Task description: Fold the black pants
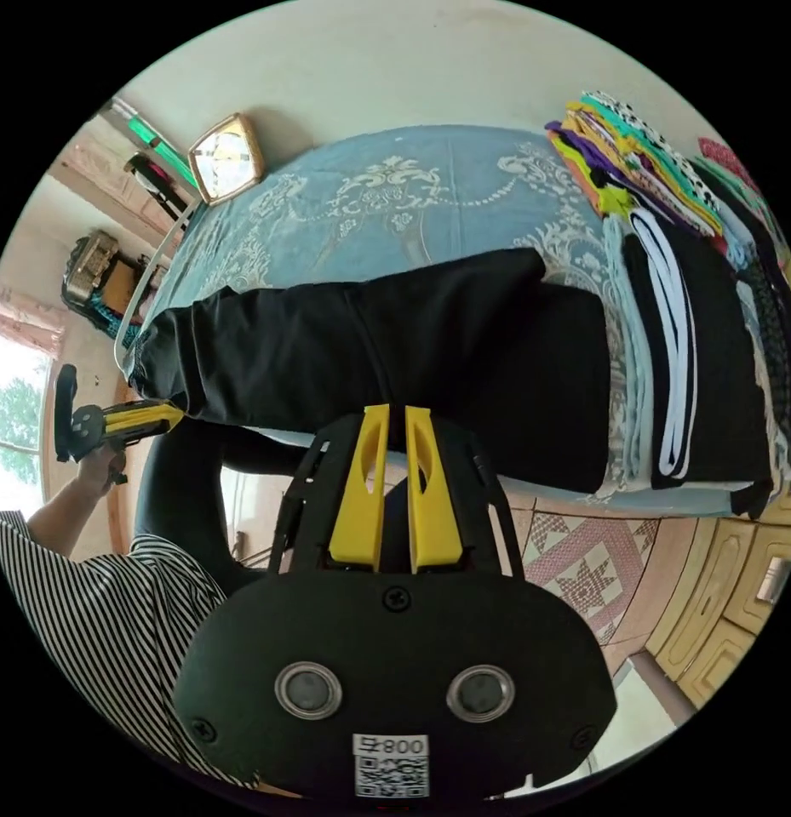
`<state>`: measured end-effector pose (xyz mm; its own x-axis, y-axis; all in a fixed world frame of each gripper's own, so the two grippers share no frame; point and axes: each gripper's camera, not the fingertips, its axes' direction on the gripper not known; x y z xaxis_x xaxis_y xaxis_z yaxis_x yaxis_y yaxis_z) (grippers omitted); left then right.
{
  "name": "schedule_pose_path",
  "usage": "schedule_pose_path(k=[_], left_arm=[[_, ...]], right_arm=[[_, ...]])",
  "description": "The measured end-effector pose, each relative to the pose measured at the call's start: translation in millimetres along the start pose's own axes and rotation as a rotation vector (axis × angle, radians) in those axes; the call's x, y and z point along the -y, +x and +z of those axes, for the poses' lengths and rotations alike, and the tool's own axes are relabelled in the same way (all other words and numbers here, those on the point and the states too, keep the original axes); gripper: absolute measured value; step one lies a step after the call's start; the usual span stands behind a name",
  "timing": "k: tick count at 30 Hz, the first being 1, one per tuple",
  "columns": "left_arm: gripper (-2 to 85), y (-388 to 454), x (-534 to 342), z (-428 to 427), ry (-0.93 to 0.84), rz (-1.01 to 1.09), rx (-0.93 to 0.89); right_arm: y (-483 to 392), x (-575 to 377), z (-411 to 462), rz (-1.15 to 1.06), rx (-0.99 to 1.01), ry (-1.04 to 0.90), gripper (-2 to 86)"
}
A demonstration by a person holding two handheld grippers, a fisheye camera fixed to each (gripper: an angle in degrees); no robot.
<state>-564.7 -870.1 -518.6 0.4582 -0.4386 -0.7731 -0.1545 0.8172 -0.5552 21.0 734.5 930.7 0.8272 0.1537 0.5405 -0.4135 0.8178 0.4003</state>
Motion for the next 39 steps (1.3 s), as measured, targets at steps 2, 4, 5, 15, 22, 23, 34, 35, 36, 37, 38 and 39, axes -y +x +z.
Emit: schedule_pose_path(k=[2, 4, 5, 15, 22, 23, 34, 35, 36, 37, 38, 39], left_arm=[[0.2, -3.0, 8.1, -4.8, 0.021, -0.018, -0.088], [0.2, -5.2, 19.8, -4.7, 0.019, -0.029, -0.118], [0.2, -6.4, 29.3, -5.1, 0.019, -0.030, -0.135], [0.1, -16.6, 121.7, -14.9, 0.061, -0.018, -0.295], [0.1, -11.9, 190.7, -24.3, 0.066, 0.024, -0.335], [0.1, -8.8, 204.5, -27.3, 0.072, 0.040, -0.348], [1.2, 81.2, 367.8, -48.6, 0.070, 0.325, -0.332], [1.8, 94.1, 387.6, -47.5, 0.054, 0.352, -0.307], [2.0, 99.7, 397.1, -46.9, 0.047, 0.361, -0.293], [2.6, 109.4, 416.2, -44.8, 0.028, 0.371, -0.271], [3.0, 116.3, 435.2, -42.8, 0.012, 0.363, -0.259], [3.2, 118.6, 444.6, -42.0, 0.005, 0.353, -0.262]], right_arm=[[-17.6, 11.7, 3.4, -0.082, -0.028, 0.026, 6.1], [-39.2, 29.7, 19.3, -0.172, -0.072, 0.028, 6.9], [-43.8, 34.2, 24.2, -0.191, -0.077, 0.025, 7.1], [-53.1, 57.6, 100.6, -0.298, -0.256, -0.080, 2.9], [36.4, 11.3, 43.6, -0.056, -0.013, 0.116, 1.1], [49.5, 3.4, 34.9, -0.017, 0.030, 0.149, 1.0], [260.1, -180.6, 21.3, 0.595, 0.392, 0.374, 0.7], [266.0, -187.1, 24.8, 0.611, 0.406, 0.379, 0.7], [275.5, -197.0, 31.2, 0.626, 0.424, 0.380, 0.7], [283.5, -204.0, 37.5, 0.636, 0.421, 0.368, 0.7], [287.4, -207.1, 40.3, 0.641, 0.421, 0.364, 0.7], [295.7, -213.4, 45.1, 0.650, 0.432, 0.364, 0.6]])
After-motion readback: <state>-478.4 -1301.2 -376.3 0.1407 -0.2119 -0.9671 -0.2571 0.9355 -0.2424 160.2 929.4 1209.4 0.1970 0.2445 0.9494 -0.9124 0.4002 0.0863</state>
